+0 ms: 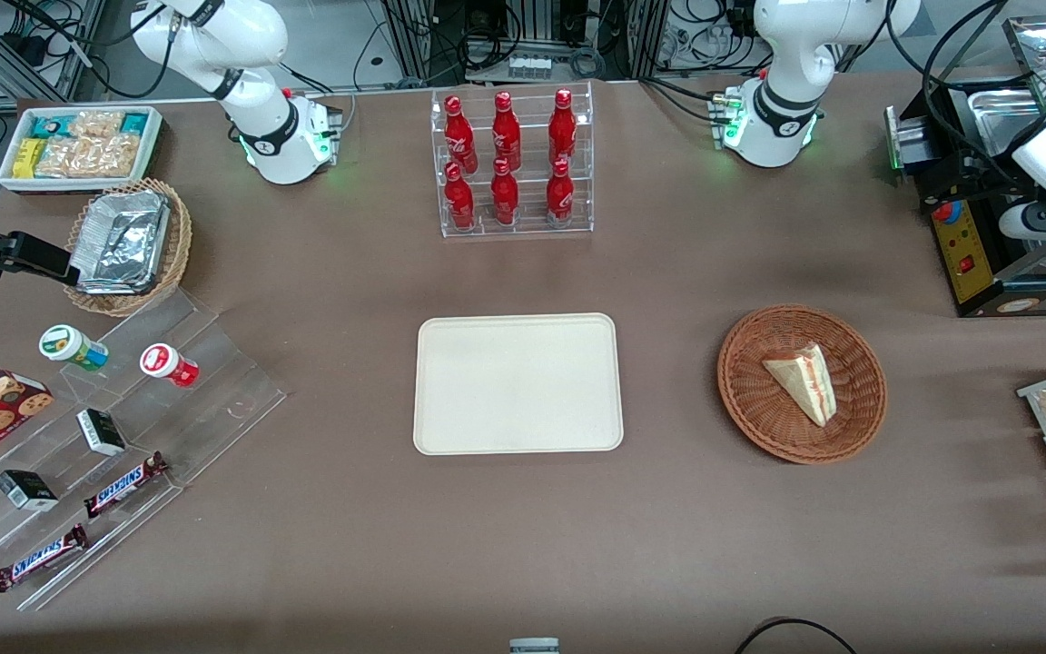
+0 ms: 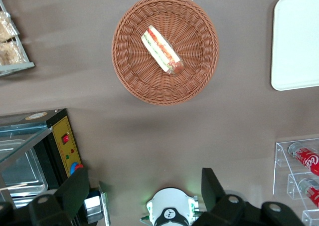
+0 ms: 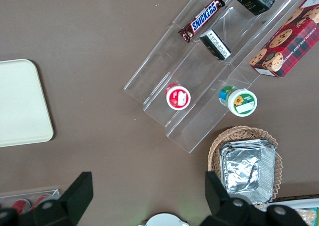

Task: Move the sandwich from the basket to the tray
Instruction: 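Move the left gripper over the wrapped sandwich in the wicker basket and lower it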

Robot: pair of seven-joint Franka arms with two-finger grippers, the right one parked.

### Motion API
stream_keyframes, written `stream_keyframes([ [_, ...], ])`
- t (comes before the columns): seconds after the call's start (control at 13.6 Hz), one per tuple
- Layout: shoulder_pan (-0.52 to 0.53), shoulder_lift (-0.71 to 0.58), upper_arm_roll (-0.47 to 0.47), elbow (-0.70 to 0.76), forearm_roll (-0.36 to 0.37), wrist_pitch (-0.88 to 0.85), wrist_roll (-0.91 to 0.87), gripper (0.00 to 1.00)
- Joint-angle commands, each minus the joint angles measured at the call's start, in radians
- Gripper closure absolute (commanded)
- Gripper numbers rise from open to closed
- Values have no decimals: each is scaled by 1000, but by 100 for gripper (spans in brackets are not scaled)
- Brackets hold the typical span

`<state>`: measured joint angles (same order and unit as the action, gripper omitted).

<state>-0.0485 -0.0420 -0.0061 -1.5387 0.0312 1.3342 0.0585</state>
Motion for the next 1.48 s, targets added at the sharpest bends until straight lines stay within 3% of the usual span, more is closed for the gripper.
stream_keyframes([
  [0.0, 15, 13, -17, 28, 1, -29, -25, 0],
  [0.37, -2, 60, -15, -38, 61, 41, -83, 0],
  [1.03, -5, 13, -18, -538, 42, 655, -584, 0],
  [1.18, -5, 24, -18, -625, -14, 816, -707, 0],
  [1.4, -5, 53, -21, -695, -20, 962, -746, 0],
])
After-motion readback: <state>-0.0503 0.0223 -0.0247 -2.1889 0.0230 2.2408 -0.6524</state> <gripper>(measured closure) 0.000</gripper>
